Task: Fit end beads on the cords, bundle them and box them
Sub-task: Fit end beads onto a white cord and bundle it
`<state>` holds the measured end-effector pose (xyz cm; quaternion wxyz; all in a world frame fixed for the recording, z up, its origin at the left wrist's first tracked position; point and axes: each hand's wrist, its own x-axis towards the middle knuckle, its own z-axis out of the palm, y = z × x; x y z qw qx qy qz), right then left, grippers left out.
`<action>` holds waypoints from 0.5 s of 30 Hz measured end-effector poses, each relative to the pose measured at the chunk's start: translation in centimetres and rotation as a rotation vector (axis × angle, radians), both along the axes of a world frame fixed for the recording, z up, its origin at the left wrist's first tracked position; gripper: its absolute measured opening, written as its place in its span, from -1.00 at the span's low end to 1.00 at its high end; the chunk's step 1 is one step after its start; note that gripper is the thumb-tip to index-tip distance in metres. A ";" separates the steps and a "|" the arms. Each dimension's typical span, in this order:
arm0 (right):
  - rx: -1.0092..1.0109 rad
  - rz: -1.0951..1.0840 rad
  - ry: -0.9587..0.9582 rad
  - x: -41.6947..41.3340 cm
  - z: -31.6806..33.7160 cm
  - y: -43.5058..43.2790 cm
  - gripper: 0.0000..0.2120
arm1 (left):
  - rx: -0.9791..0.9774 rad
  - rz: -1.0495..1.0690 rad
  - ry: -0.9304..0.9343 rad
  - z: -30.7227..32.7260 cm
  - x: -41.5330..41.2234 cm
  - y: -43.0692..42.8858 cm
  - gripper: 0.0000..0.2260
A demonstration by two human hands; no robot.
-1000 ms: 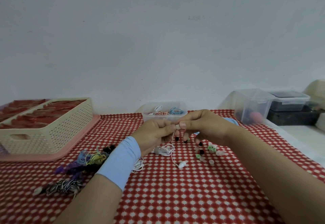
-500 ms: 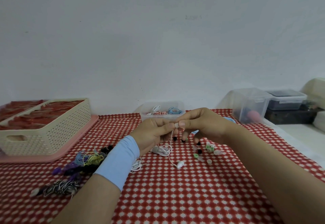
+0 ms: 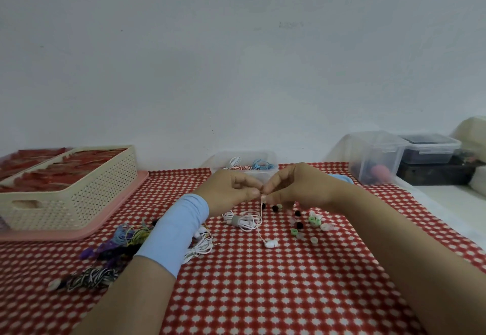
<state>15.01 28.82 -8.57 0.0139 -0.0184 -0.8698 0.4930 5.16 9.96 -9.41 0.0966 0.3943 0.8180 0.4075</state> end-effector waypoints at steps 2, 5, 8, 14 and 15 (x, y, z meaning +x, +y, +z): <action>0.137 0.054 -0.064 -0.2 0.1 -0.6 -0.86 | -0.141 0.001 0.092 0.7 -0.2 -0.7 -0.77; 0.436 0.143 -0.138 -0.5 -0.3 -1.6 -0.92 | -0.473 -0.030 0.101 1.0 -0.5 -1.6 -0.55; 0.603 0.150 -0.185 -0.6 -0.2 -2.6 -0.94 | -0.643 -0.055 0.161 0.4 -0.3 -1.7 -0.52; 0.693 0.030 -0.261 -0.6 -0.4 -4.5 -0.60 | -0.526 0.010 0.180 -0.2 -1.2 -1.9 -0.72; 0.714 0.012 -0.242 -0.8 -0.8 -4.6 -0.66 | -0.512 0.009 0.166 -0.1 -1.3 -2.1 -0.72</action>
